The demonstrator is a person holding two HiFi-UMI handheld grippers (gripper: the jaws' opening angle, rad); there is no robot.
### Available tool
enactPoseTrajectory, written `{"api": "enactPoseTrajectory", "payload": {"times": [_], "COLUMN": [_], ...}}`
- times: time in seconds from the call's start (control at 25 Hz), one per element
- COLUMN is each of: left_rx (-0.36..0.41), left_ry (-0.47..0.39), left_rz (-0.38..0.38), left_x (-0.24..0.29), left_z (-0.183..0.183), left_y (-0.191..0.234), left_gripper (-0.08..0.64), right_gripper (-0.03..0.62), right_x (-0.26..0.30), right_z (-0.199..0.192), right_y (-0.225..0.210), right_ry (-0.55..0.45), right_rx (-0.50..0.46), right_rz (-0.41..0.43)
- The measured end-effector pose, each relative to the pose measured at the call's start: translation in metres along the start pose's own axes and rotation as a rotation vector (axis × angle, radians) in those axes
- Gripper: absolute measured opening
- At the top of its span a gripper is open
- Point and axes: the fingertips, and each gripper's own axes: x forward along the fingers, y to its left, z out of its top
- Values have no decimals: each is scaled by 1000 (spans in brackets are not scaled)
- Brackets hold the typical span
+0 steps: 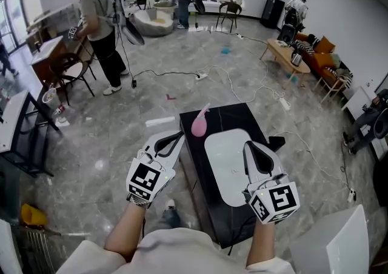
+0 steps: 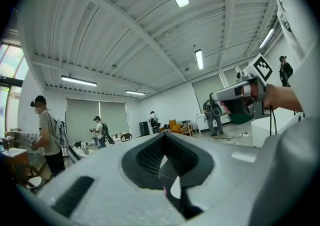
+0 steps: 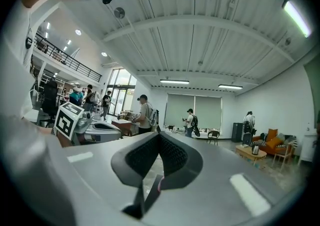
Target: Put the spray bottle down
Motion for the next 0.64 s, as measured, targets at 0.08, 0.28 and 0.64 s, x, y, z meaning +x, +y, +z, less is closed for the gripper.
{"api": "enactPoseTrajectory", "payload": {"times": [0.08,0.28,0.64], "left_rx": [0,-9,-11], "left_ry": [0,20,17], "left_rz": [-1,13,10], "left_x": [-1,0,-2], "left_z": [1,-6,-5], "left_y": [2,5,6], "left_gripper": [3,3,3], "right_gripper": [5,5,5], "right_x": [1,3,6], "right_z": [3,1,-1], "right_y": [2,2,5], "right_ry": [-3,-4,-1], "right_rx": [-3,0,7], "right_rz": [-3,1,6]}}
